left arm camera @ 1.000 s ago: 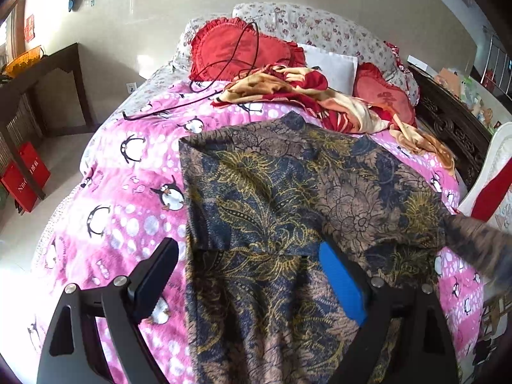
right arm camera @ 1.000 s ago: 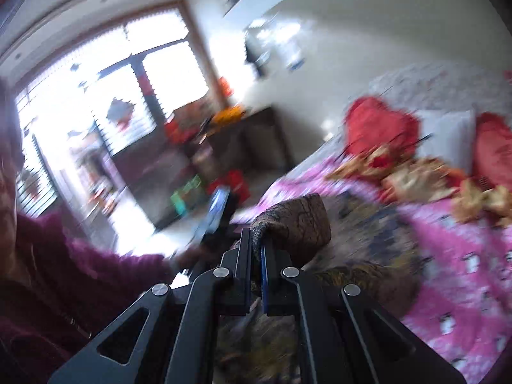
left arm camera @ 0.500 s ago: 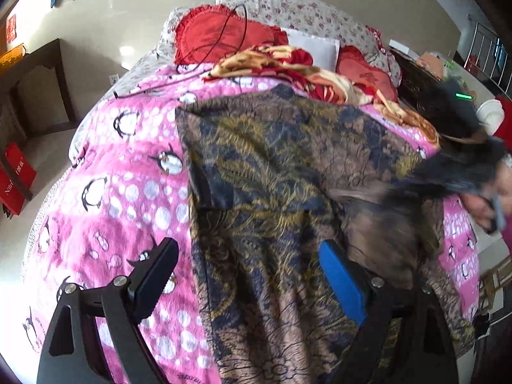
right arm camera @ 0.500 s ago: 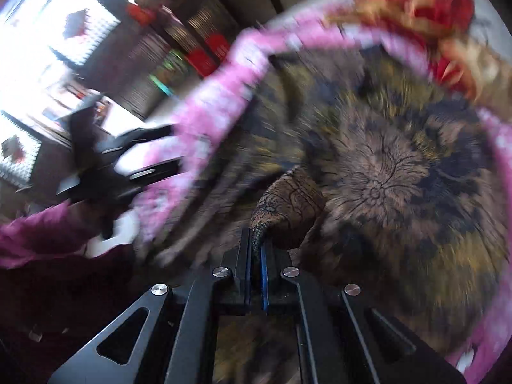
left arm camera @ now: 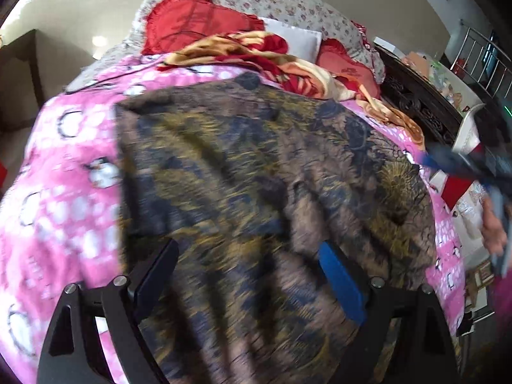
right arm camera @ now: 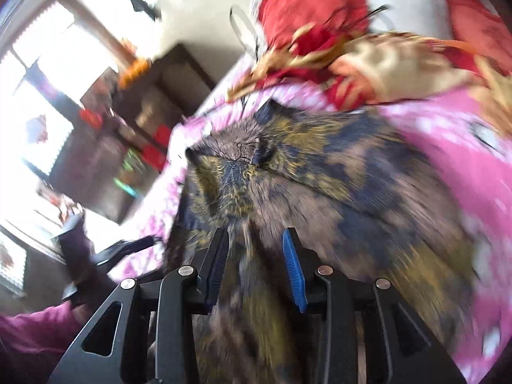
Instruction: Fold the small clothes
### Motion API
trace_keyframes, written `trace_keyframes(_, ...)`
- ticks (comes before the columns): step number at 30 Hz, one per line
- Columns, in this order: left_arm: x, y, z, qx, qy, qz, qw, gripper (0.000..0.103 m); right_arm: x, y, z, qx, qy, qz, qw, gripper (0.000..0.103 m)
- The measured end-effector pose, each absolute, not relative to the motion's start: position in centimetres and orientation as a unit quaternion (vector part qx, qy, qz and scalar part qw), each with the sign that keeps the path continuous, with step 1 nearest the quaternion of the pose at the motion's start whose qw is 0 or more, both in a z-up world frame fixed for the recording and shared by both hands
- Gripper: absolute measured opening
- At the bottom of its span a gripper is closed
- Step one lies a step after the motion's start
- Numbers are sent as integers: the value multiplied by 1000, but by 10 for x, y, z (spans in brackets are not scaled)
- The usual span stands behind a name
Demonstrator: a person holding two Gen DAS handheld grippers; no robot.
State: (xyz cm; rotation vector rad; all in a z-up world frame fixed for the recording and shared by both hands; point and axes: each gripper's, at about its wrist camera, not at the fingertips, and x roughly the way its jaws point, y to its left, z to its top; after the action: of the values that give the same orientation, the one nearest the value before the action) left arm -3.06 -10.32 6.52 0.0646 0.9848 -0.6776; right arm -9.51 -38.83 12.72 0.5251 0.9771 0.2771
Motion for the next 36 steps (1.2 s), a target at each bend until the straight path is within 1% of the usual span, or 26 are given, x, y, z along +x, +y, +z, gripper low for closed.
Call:
trace_keyframes(4, -23, -145, 52, 20, 484, -332, 810, 92, -173, -413, 141, 253, 445, 84, 855, 34)
trace_keyframes(5, -23, -153, 49, 17, 487, -337, 806, 91, -195, -419, 143, 263, 440, 73, 856, 34)
trace_keyframes(6, -23, -162, 46, 18, 494, -338, 801, 71, -207, -422, 143, 270, 438, 66, 855, 34)
trace_keyframes(7, -23, -173, 43, 22, 508, -342, 790, 48, -221, -430, 139, 277, 437, 56, 854, 35)
trace_keyframes(8, -25, -182, 45, 36, 518, -347, 781, 4, -232, -434, 139, 277, 440, 48, 853, 35)
trace_keyframes(9, -28, -191, 55, 50, 512, -353, 781, 8, -243, -437, 137, 273, 445, 35, 852, 35)
trace_keyframes(11, -36, -194, 84, 38, 476, -376, 794, 7, -248, -436, 128, 272, 446, 22, 853, 35)
trace_keyframes(13, -45, -192, 136, 33, 430, -403, 807, 7, -251, -437, 119, 284, 445, 21, 849, 35)
trace_keyframes(14, -48, -190, 154, 30, 414, -407, 814, 7, -249, -438, 115, 286, 446, 15, 848, 35)
trace_keyframes(15, -51, -183, 185, 25, 388, -408, 826, 7, -247, -439, 110, 288, 446, 6, 847, 35)
trace_keyframes(19, -57, -151, 264, 9, 323, -388, 863, 7, -234, -451, 92, 343, 433, -12, 833, 35)
trace_keyframes(21, -59, -134, 286, 7, 305, -369, 878, 7, -226, -450, 89, 364, 423, -7, 830, 36)
trace_keyframes(25, -59, -115, 307, 8, 293, -343, 892, 7, -209, -437, 91, 373, 415, 13, 830, 36)
trace_keyframes(28, -62, -103, 311, 17, 290, -328, 899, 7, -204, -421, 102, 343, 400, 5, 850, 36)
trace_keyframes(31, -63, -94, 302, 20, 306, -320, 897, 7, -194, -408, 112, 303, 395, -6, 867, 36)
trace_keyframes(34, -61, -88, 289, 25, 319, -309, 896, 7, -165, -401, 108, 299, 421, 4, 856, 36)
trace_keyframes(36, -57, -84, 278, 28, 330, -299, 895, 8, -150, -404, 106, 307, 424, 3, 852, 36)
